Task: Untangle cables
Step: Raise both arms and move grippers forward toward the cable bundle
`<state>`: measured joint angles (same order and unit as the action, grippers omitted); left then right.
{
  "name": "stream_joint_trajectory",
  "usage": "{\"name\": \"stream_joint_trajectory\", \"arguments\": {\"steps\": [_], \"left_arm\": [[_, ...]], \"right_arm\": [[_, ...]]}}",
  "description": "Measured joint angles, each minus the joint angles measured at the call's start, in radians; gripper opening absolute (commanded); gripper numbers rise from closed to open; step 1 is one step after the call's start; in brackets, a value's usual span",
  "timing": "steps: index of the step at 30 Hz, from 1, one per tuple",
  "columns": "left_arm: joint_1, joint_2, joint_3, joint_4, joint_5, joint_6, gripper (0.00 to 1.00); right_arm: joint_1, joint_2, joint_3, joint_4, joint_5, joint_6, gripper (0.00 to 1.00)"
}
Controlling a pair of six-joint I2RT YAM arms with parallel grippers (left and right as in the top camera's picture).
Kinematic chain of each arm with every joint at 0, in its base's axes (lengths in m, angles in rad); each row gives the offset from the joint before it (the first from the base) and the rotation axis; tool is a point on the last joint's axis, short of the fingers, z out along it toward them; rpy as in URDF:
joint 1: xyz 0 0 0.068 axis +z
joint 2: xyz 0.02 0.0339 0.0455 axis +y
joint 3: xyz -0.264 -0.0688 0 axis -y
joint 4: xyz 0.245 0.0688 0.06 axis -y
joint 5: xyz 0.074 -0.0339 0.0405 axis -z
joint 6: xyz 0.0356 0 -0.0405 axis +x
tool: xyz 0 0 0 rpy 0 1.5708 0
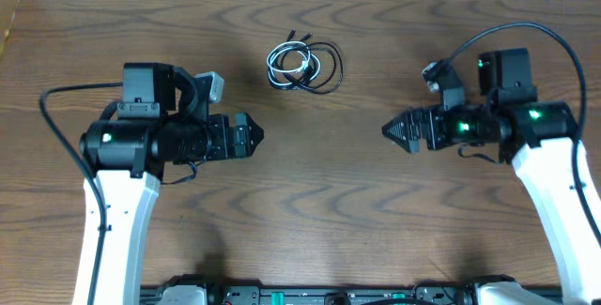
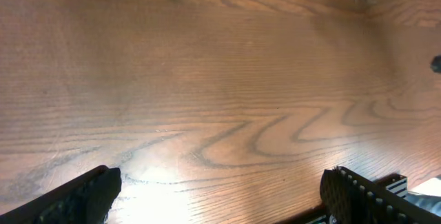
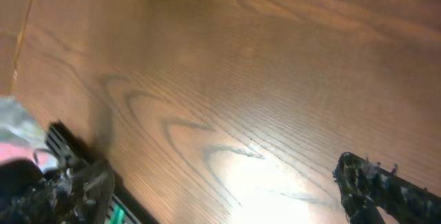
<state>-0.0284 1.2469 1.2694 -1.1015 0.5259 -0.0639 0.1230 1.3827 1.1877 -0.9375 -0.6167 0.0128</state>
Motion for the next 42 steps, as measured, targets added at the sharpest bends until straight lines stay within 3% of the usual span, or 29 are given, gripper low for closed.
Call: {"name": "stream_joint_trajectory", "arguments": {"steps": [9, 10, 11, 14, 15, 16, 17, 19, 20, 27, 31, 32, 34, 36, 42], "left_arm": [[0.0, 0.072, 0.0, -0.043, 0.022, -0.018, 0.98], [0.0, 0.077, 0.0, -0.045, 0.023, -0.019, 0.98], [0.0, 0.081, 0.0, -0.045, 0.024, -0.019, 0.98], [0.0, 0.089, 0.0, -0.045, 0.026, -0.019, 0.98], [0.0, 0.089, 0.0, -0.044, 0.026, -0.019, 0.91], [0.0, 0.089, 0.0, -0.04, 0.026, -0.019, 0.65], [0.0, 0.089, 0.0, -0.025, 0.027, -0.024, 0.48], [0.0, 0.089, 0.0, 0.005, 0.027, -0.026, 0.11], [0.0, 0.089, 0.0, 0.008, 0.028, -0.026, 0.08], [0.0, 0.089, -0.003, -0.011, 0.03, -0.048, 0.08], [0.0, 0.089, -0.017, -0.017, 0.03, -0.06, 0.08], [0.0, 0.089, -0.021, -0.017, 0.03, -0.061, 0.08], [0.0, 0.089, -0.026, -0.017, 0.03, -0.064, 0.08], [0.0, 0.089, -0.033, -0.017, 0.03, -0.067, 0.08], [0.0, 0.089, -0.037, -0.017, 0.03, -0.067, 0.14]], "right_arm": [[0.0, 0.115, 0.001, -0.004, -0.005, 0.143, 0.99], [0.0, 0.119, 0.0, 0.018, -0.005, 0.153, 0.94], [0.0, 0.123, 0.0, 0.047, -0.004, 0.158, 0.87], [0.0, 0.131, 0.001, 0.126, 0.007, 0.174, 0.53], [0.0, 0.132, 0.001, 0.151, 0.012, 0.177, 0.35], [0.0, 0.133, 0.001, 0.17, 0.018, 0.185, 0.1], [0.0, 0.133, 0.001, 0.186, 0.024, 0.187, 0.01], [0.0, 0.133, 0.002, 0.199, 0.035, 0.192, 0.01], [0.0, 0.133, 0.002, 0.198, 0.042, 0.198, 0.01], [0.0, 0.133, -0.015, 0.192, 0.075, 0.207, 0.01], [0.0, 0.134, -0.051, 0.214, 0.1, 0.218, 0.32], [0.0, 0.134, -0.056, 0.224, 0.109, 0.217, 0.47], [0.0, 0.135, -0.058, 0.239, 0.121, 0.218, 0.51], [0.0, 0.135, -0.058, 0.264, 0.127, 0.218, 0.64], [0.003, 0.136, -0.06, 0.39, 0.158, 0.218, 0.75]]}}
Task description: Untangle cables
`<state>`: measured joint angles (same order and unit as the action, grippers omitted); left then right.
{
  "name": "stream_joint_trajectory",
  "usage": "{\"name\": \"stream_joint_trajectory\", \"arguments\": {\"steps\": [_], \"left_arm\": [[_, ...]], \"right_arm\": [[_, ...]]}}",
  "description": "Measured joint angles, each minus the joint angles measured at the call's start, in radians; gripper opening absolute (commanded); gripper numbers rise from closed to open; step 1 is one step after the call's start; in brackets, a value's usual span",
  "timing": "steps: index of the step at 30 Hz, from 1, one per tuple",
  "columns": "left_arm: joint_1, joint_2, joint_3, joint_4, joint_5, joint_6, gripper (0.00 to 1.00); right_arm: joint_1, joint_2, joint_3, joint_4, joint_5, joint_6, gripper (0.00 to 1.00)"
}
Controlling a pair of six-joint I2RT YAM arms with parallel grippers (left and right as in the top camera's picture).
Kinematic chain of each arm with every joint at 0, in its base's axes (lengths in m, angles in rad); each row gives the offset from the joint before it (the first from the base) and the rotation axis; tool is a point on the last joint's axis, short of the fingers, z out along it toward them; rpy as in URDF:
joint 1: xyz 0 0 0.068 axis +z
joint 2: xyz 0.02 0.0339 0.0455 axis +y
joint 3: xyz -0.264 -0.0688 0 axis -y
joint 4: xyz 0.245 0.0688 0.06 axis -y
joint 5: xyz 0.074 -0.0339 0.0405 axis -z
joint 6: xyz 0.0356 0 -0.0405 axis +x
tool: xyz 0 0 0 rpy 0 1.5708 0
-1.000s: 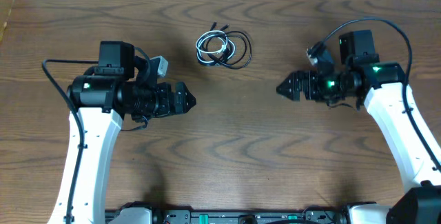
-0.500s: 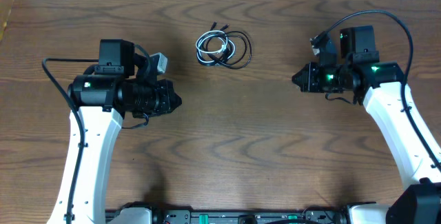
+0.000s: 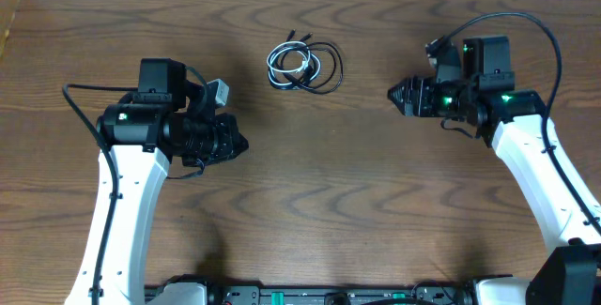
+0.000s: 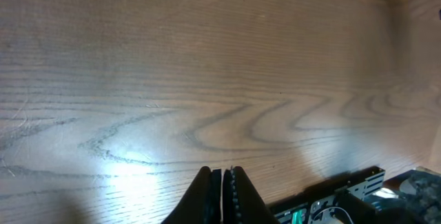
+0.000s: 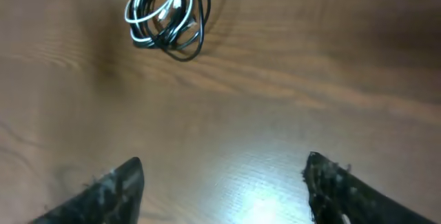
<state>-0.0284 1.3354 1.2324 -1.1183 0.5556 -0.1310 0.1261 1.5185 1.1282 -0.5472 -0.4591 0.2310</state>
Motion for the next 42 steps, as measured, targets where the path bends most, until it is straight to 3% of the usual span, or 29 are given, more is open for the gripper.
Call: {"name": "stream_joint_trajectory", "arguments": {"steps": [5, 8, 14, 42], "left_arm": [[0.0, 0.0, 0.0, 0.0, 0.0, -0.004, 0.31], [0.0, 0.0, 0.0, 0.0, 0.0, -0.003, 0.35], [0.0, 0.0, 0.0, 0.001, 0.0, -0.003, 0.4], [0.0, 0.0, 0.0, 0.004, 0.0, -0.003, 0.42]], "right_arm": [[0.016, 0.006, -0.002, 0.004, 0.031, -0.002, 0.84], [0.022, 0.008, -0.01, 0.005, 0.037, -0.001, 0.92], [0.029, 0.011, -0.012, 0.005, 0.046, 0.0, 0.98], [0.183, 0.012, -0.087, -0.067, 0.048, 0.07, 0.99]]}}
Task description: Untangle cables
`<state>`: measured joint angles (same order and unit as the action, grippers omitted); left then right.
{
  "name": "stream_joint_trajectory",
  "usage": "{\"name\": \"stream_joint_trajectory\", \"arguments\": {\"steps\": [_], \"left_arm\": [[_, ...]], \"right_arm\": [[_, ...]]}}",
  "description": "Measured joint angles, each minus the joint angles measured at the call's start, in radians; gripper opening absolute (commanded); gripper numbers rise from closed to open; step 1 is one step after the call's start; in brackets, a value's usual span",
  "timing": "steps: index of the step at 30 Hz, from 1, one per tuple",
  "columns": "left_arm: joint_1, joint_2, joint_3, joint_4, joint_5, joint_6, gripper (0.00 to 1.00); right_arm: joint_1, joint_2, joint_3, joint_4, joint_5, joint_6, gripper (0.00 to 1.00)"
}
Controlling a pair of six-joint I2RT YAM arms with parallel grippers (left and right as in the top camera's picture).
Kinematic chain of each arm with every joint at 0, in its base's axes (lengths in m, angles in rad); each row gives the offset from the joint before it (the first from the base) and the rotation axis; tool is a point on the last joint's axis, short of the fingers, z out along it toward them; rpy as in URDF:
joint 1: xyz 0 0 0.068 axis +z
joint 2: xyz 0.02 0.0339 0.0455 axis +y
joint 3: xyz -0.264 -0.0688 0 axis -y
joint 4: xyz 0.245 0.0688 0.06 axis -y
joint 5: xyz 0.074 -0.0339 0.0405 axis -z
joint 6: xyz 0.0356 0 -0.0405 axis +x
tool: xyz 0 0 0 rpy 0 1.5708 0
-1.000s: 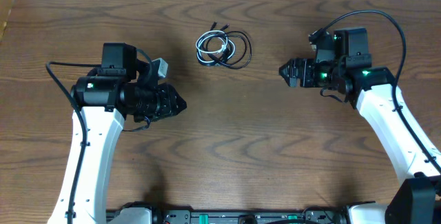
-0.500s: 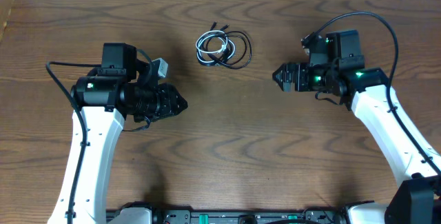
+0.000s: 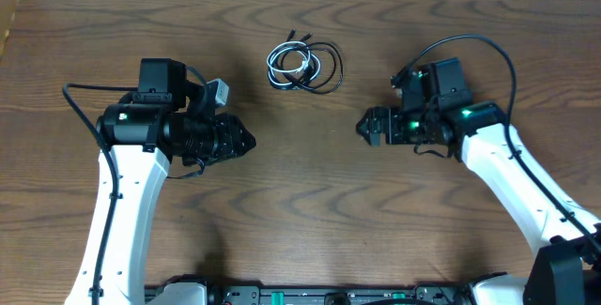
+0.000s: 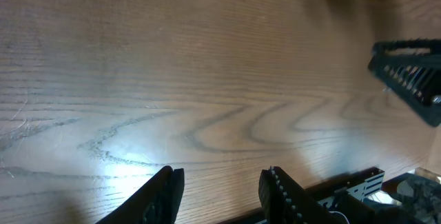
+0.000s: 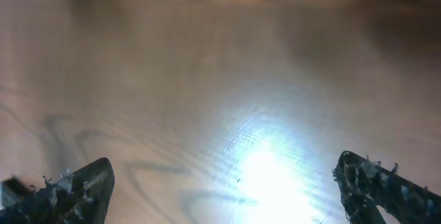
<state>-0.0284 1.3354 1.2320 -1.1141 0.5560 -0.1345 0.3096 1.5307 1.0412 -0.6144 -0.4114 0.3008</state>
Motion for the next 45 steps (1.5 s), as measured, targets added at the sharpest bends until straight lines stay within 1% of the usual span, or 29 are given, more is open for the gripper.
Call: {"name": "stream_joint_trajectory", "arguments": {"steps": [8, 13, 18, 24, 25, 26, 29, 30, 31, 32, 36, 38, 40, 41, 43, 45], "left_arm": [[0.0, 0.0, 0.0, 0.004, 0.0, 0.0, 0.42], [0.0, 0.0, 0.0, 0.005, 0.0, 0.0, 0.42], [0.0, 0.0, 0.0, 0.026, 0.0, 0.0, 0.42], [0.0, 0.0, -0.029, 0.131, -0.001, -0.004, 0.42], [0.0, 0.0, -0.035, 0.144, -0.001, -0.008, 0.42], [0.0, 0.0, -0.043, 0.158, -0.004, -0.017, 0.42], [-0.001, 0.005, -0.061, 0.193, -0.016, -0.05, 0.42], [-0.001, 0.008, -0.066, 0.204, -0.022, -0.058, 0.42], [-0.001, 0.013, -0.071, 0.216, -0.025, -0.071, 0.42], [-0.001, 0.019, -0.077, 0.232, -0.031, -0.077, 0.42], [-0.001, 0.048, -0.094, 0.258, -0.039, -0.104, 0.42], [-0.002, 0.068, -0.1, 0.259, -0.039, -0.11, 0.42], [-0.006, 0.092, -0.108, 0.259, -0.039, -0.117, 0.42], [-0.008, 0.105, -0.112, 0.258, -0.039, -0.121, 0.43], [-0.019, 0.135, -0.116, 0.257, -0.04, -0.125, 0.43], [-0.035, 0.172, -0.116, 0.258, -0.04, -0.125, 0.46]], "right_arm": [[0.124, 0.0, -0.002, -0.037, -0.002, 0.007, 0.99], [0.193, 0.0, -0.002, -0.055, 0.04, 0.007, 0.99], [0.214, 0.0, -0.003, -0.046, 0.076, 0.007, 0.99], [0.214, 0.0, -0.003, -0.039, 0.095, 0.007, 0.99], [0.214, 0.0, -0.003, -0.037, 0.095, 0.007, 0.97], [0.214, 0.0, -0.003, -0.035, 0.096, 0.006, 0.89], [0.214, 0.0, -0.003, -0.035, 0.109, 0.005, 0.52], [0.214, 0.0, -0.003, -0.038, 0.12, 0.007, 0.32], [0.214, 0.0, -0.003, -0.04, 0.126, 0.007, 0.07], [0.214, 0.0, -0.003, -0.044, 0.137, 0.011, 0.01], [0.214, 0.0, -0.003, -0.06, 0.185, 0.042, 0.01], [0.214, 0.0, -0.003, -0.064, 0.209, 0.06, 0.04], [0.214, 0.0, -0.003, -0.065, 0.226, 0.078, 0.18], [0.214, 0.0, -0.003, -0.066, 0.235, 0.082, 0.23], [0.214, 0.0, -0.003, -0.066, 0.238, 0.084, 0.27], [0.214, 0.0, -0.003, -0.067, 0.249, 0.09, 0.34]]}}
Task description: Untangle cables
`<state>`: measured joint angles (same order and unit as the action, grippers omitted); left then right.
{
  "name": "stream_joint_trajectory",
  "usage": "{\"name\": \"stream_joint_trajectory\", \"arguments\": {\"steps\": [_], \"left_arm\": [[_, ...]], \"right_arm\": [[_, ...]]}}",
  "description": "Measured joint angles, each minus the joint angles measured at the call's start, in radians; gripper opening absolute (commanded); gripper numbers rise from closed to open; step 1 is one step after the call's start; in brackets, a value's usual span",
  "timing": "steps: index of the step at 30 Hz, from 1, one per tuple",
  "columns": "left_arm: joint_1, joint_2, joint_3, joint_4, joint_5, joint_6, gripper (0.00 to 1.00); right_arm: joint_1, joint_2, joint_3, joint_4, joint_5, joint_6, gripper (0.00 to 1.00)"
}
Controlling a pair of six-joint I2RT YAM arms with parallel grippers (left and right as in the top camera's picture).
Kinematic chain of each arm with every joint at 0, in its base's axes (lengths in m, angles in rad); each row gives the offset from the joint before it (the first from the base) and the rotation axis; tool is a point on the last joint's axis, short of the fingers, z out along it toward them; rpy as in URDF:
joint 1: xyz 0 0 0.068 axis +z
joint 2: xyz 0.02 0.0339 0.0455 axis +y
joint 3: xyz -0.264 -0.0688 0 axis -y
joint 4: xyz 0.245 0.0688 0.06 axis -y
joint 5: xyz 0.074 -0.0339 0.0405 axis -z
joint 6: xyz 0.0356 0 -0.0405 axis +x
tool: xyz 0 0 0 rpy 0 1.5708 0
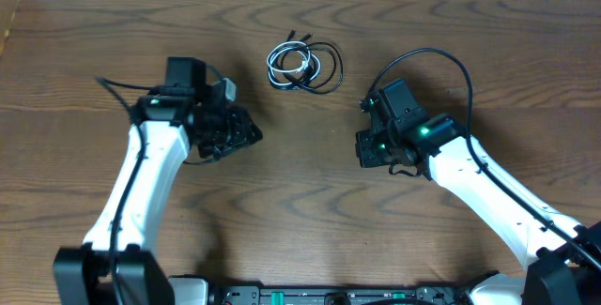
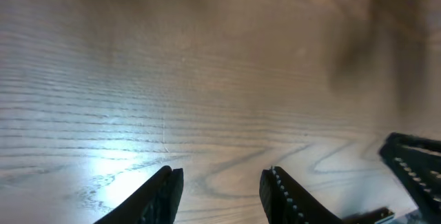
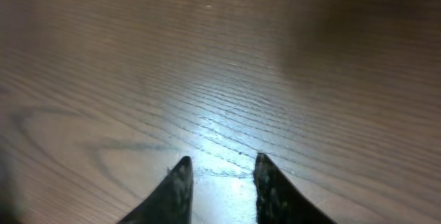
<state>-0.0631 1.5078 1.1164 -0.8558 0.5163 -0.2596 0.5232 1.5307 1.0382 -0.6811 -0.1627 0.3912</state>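
A small tangle of black and white cables lies coiled on the wooden table, at the back near the middle; neither wrist view shows it. My left gripper hangs in front of the tangle and to its left, pointing right. The left wrist view shows this left gripper open over bare wood. My right gripper is in front of the tangle and to its right. In the right wrist view that right gripper stands narrowly open, with only wood between its fingers.
The brown wooden table spreads around both arms. A dark serrated finger of the other gripper shows at the right edge of the left wrist view. Black arm cables loop above each wrist.
The left arm has swung, so its gripper sits slightly farther back and right, still open. The right gripper has come forward a little, and its jaws have narrowed from wide apart to a small gap.
Both grippers first faced each other, wide open, at mid-table. Then the left was shut and drawn back left, while the right was at the back right looking at the tangle. Then the left was partly open and the right nearer the middle. Now both hang open, nearer each other.
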Motion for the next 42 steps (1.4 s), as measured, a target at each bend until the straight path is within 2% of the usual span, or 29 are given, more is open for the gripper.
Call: {"name": "stream_joint_trajectory", "arguments": {"steps": [7, 10, 12, 18, 30, 33, 42], "left_arm": [[-0.053, 0.095, -0.001, 0.0, 0.0, -0.004, 0.47], [-0.069, 0.117, -0.003, 0.0, 0.0, -0.004, 0.47], [-0.076, 0.126, -0.004, 0.0, 0.0, -0.004, 0.47], [-0.078, 0.129, -0.007, 0.001, -0.015, -0.004, 0.47], [-0.078, 0.129, -0.007, 0.001, -0.052, -0.003, 0.47], [-0.078, 0.129, -0.007, 0.002, -0.057, -0.004, 0.47], [-0.078, 0.129, -0.007, 0.008, -0.135, -0.003, 0.47]], "right_arm": [[0.0, 0.0, 0.0, -0.003, 0.03, 0.009, 0.48], [0.0, 0.0, 0.0, -0.003, 0.043, 0.012, 0.58], [0.0, 0.0, 0.0, -0.005, 0.056, 0.016, 0.7], [0.0, 0.0, 0.0, -0.006, 0.093, 0.025, 0.86], [0.0, 0.023, 0.0, 0.003, 0.163, 0.05, 0.93], [0.0, 0.049, 0.0, 0.04, 0.169, 0.055, 0.99], [0.0, 0.187, 0.0, 0.172, 0.159, 0.097, 0.99]]}}
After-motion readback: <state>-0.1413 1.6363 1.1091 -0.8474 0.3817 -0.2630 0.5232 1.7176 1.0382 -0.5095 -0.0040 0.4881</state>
